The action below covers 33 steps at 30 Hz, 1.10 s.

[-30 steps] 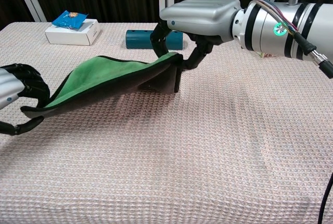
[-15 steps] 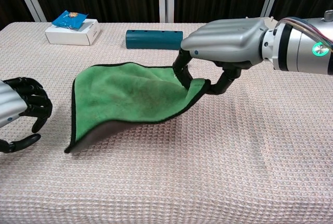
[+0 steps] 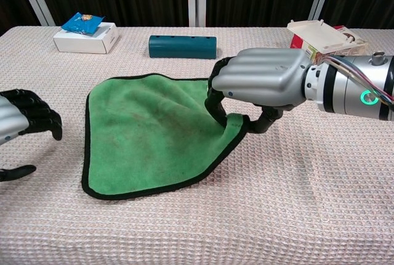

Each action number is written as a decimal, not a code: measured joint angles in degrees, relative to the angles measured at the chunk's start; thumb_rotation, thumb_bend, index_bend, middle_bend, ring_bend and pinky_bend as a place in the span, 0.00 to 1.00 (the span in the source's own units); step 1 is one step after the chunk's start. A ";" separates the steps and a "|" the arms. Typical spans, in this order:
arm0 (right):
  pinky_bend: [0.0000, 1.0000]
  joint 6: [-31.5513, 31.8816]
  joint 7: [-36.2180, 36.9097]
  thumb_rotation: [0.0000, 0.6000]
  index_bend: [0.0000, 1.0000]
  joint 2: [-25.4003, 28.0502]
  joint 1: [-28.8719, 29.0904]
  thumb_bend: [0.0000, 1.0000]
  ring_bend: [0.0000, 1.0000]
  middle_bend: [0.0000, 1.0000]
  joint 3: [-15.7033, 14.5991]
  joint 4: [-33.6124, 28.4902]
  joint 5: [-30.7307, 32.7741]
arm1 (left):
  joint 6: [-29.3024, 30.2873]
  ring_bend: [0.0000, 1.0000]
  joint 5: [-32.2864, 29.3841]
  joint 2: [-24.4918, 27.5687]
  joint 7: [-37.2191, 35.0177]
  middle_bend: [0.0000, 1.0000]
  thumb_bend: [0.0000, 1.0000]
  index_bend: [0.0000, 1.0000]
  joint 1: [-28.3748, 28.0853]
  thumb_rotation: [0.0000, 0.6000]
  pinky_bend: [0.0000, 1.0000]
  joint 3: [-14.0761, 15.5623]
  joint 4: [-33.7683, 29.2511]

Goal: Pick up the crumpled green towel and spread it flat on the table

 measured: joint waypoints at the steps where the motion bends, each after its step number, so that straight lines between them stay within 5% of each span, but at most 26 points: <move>1: 0.03 0.00 -1.26 1.00 0.51 0.03 -0.11 0.31 0.11 0.30 -0.36 -0.11 0.18 | 0.23 0.21 -0.31 0.43 0.08 0.24 0.26 0.28 0.19 0.86 0.18 -0.33 -0.47; 4: 0.00 0.11 -5.03 1.00 0.21 0.28 -0.38 0.07 0.02 0.17 -1.21 -0.69 1.34 | 1.09 0.21 -1.25 1.82 -0.05 0.24 0.24 0.28 0.70 0.86 0.18 -1.41 -1.80; 7: 0.00 0.55 -9.71 1.00 0.01 0.74 -0.69 0.00 0.00 0.05 -1.98 -2.08 4.16 | 1.79 0.21 -2.05 2.66 -1.27 0.24 0.24 0.28 1.03 0.86 0.18 -2.44 -2.71; 13: 0.00 4.47 -14.91 1.00 0.00 3.42 -2.26 0.00 0.00 0.00 -2.86 -6.77 9.36 | 3.27 0.21 -3.83 3.52 -5.87 0.24 0.23 0.28 1.60 0.88 0.18 -4.73 -3.23; 21: 0.00 10.00 -8.03 1.00 0.00 7.85 -5.61 0.00 0.00 0.05 -1.22 -8.42 8.16 | 3.95 0.21 -4.89 3.22 -16.90 0.24 0.24 0.36 1.93 1.00 0.18 -6.47 -1.44; 33: 0.00 12.52 5.75 1.00 0.00 11.08 -8.86 0.00 0.00 0.07 5.00 -4.85 6.12 | 6.18 0.21 16.71 -4.11 -23.69 0.24 0.25 0.42 -2.81 1.00 0.17 1.16 12.42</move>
